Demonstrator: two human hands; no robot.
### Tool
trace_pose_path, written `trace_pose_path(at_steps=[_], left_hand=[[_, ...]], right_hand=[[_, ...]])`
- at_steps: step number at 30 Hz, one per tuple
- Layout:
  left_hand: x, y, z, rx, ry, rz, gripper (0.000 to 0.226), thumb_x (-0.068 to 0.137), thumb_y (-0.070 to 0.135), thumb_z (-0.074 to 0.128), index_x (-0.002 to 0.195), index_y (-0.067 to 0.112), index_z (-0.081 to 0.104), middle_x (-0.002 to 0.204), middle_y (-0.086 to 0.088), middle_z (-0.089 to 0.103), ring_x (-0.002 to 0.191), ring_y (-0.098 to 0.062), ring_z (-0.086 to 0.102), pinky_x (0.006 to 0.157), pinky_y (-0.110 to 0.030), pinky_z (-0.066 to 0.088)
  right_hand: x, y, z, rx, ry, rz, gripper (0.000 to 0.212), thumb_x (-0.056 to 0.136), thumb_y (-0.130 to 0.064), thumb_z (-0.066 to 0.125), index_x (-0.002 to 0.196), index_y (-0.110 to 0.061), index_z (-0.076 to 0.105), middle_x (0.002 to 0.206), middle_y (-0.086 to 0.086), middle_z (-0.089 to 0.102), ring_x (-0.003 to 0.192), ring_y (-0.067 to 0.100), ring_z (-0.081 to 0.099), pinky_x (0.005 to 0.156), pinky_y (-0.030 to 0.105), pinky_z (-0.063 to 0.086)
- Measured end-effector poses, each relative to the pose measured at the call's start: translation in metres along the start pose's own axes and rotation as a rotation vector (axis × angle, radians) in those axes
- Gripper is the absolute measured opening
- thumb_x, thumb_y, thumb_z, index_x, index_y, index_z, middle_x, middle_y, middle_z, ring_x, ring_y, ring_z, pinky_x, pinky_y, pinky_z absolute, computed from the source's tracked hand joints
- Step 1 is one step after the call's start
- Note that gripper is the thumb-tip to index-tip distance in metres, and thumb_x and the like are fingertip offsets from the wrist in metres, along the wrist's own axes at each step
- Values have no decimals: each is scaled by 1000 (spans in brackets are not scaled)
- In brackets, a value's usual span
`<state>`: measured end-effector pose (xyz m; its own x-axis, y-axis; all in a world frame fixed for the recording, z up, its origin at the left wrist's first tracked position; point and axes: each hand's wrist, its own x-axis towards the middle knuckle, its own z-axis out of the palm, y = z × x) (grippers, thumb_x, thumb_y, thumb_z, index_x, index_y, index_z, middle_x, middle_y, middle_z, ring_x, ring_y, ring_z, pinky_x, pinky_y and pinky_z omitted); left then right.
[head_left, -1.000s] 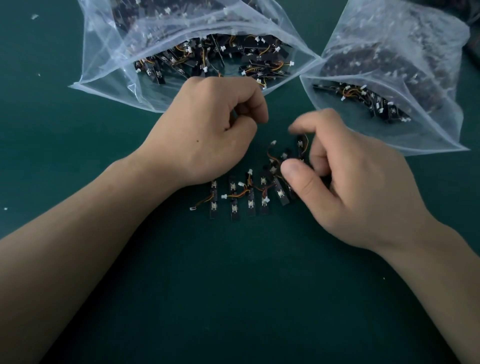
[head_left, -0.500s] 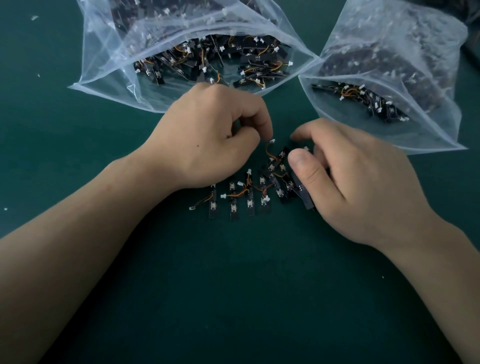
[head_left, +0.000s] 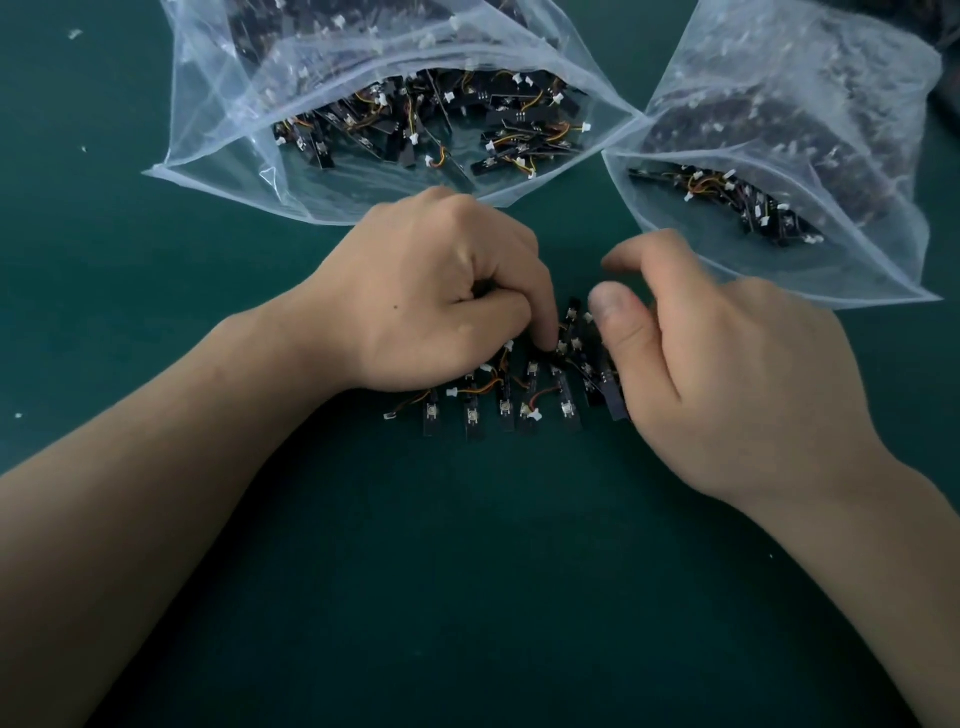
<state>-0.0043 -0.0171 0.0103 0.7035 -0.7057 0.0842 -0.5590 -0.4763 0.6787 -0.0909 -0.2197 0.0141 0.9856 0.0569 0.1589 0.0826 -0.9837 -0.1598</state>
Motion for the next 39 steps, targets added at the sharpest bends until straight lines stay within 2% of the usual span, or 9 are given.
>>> trace_pose_path(at_steps=[2, 4, 7, 11, 14, 21, 25, 29, 39], left_hand=[[0, 0, 0, 0, -11, 14, 37, 79, 17, 51, 82, 36, 82, 89, 13, 73, 86, -12, 68, 76, -43, 53], [0, 0, 0, -9, -3, 19, 37, 80, 16, 51, 84, 34, 82, 88, 11, 73, 85, -13, 68, 76, -43, 54], [1, -1, 2, -12, 92, -44, 34, 82, 16, 51, 94, 32, 78, 77, 17, 69, 73, -5, 64, 71, -39, 54], [4, 1, 6, 43, 154, -116, 38, 85, 22, 48, 105, 34, 77, 67, 28, 63, 65, 7, 57, 65, -31, 47], [5, 2, 6, 82, 141, -139, 38, 85, 27, 48, 102, 38, 79, 62, 36, 58, 63, 11, 56, 64, -28, 42], [2, 5, 5, 114, 97, -112, 35, 85, 30, 50, 97, 44, 79, 75, 15, 71, 70, -7, 61, 70, -35, 52], [3, 6, 5, 108, 97, -137, 36, 83, 30, 49, 103, 43, 75, 70, 27, 64, 67, 3, 58, 65, -30, 44], [4, 9, 4, 129, 53, -154, 46, 82, 34, 46, 116, 46, 74, 71, 33, 62, 67, 6, 57, 72, -32, 49], [2, 8, 4, 87, 26, -96, 35, 80, 32, 53, 98, 49, 79, 71, 32, 65, 71, 4, 60, 68, -28, 45]], right_hand=[[1, 2, -2, 62, -80, -44, 55, 103, -65, 24, 126, -26, 54, 58, -7, 56, 56, 26, 59, 55, 42, 47], [2, 8, -6, 160, -168, -99, 65, 95, -79, 30, 130, -29, 53, 58, -11, 52, 56, 8, 55, 54, 40, 46], [6, 11, -15, 210, -295, -129, 101, 67, -103, 37, 142, -35, 45, 59, -17, 44, 54, 0, 46, 53, 34, 37], [7, 8, -20, 182, -346, -140, 131, 46, -111, 36, 152, -34, 38, 64, -25, 33, 58, -9, 32, 54, 29, 29], [8, 7, -23, 189, -350, -136, 131, 44, -110, 37, 151, -35, 40, 64, -26, 32, 58, -10, 31, 54, 27, 27], [11, 6, -23, 252, -322, -105, 123, 51, -103, 48, 150, -30, 46, 58, -19, 41, 54, -4, 43, 54, 36, 42], [10, 6, -20, 265, -310, -112, 121, 53, -103, 47, 152, -33, 43, 57, -17, 43, 54, 2, 48, 53, 37, 41], [10, 7, -17, 276, -299, -125, 122, 52, -103, 47, 153, -34, 40, 57, -18, 43, 58, 5, 52, 53, 36, 42], [9, 9, -15, 284, -257, -125, 118, 56, -100, 50, 151, -30, 46, 57, -16, 44, 53, -2, 47, 52, 37, 44]])
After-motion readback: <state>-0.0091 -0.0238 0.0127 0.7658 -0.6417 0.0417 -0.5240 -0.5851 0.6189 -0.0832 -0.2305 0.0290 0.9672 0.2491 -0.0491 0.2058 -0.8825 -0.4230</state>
